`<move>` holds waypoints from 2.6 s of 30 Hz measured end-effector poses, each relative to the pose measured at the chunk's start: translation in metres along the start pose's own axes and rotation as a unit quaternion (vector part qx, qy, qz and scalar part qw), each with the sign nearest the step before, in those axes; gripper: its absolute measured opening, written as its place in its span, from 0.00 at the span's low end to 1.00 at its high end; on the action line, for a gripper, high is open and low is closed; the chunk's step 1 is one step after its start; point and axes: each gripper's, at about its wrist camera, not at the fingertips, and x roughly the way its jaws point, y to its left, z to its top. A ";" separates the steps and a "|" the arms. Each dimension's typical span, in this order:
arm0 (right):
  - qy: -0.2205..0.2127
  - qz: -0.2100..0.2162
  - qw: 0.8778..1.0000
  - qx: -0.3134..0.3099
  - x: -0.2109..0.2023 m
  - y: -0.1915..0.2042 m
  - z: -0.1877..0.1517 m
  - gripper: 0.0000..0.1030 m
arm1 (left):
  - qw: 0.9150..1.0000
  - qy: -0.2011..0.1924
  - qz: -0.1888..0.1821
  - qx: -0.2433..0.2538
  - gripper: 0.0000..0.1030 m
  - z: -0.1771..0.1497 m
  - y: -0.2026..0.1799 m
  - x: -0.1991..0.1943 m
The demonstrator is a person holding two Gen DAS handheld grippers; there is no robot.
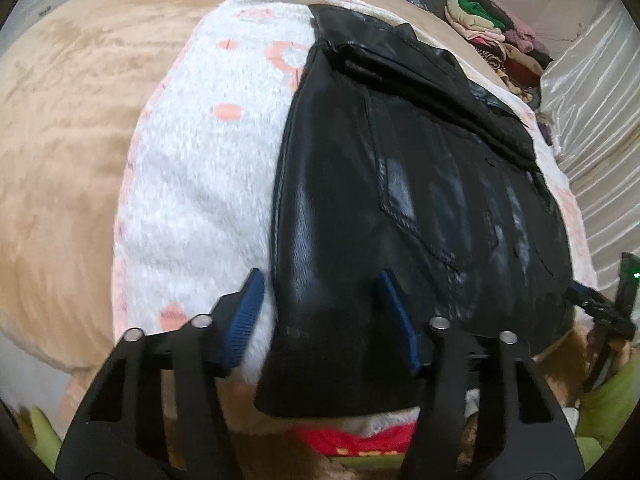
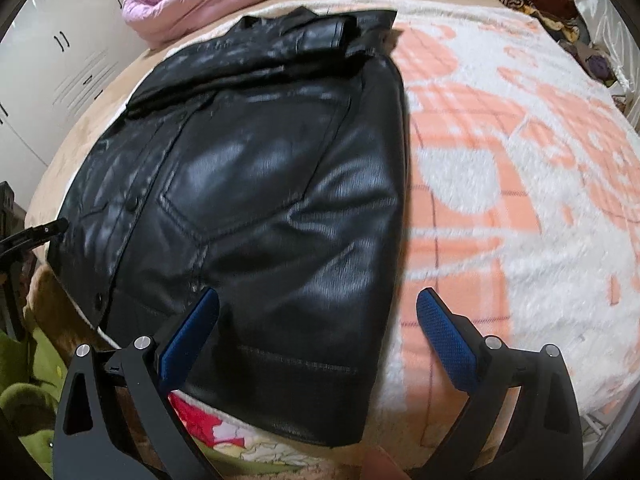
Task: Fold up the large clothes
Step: 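Grasp the jacket hem with both tools, then lift the hem with both tools and fold it toward the collar, then release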
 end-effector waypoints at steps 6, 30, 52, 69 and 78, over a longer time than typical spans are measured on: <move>0.016 0.012 1.000 -0.008 0.004 0.002 -0.008 0.83 | 1.000 0.006 -0.011 -0.008 0.42 -0.009 0.002 0.004; -0.116 0.130 0.985 0.000 -0.108 -0.005 -0.004 0.10 | 0.993 -0.094 -0.068 -0.002 0.05 0.011 -0.019 -0.081; -0.194 0.164 0.962 0.104 -0.122 -0.033 0.089 0.09 | 0.983 -0.164 -0.078 0.012 0.06 0.103 -0.050 -0.089; -0.173 0.140 0.964 0.143 -0.066 -0.058 0.190 0.10 | 0.987 -0.159 -0.040 -0.003 0.08 0.199 -0.069 -0.036; -0.145 0.126 0.966 0.170 -0.024 -0.072 0.220 0.11 | 0.991 -0.132 -0.024 -0.008 0.09 0.230 -0.066 0.003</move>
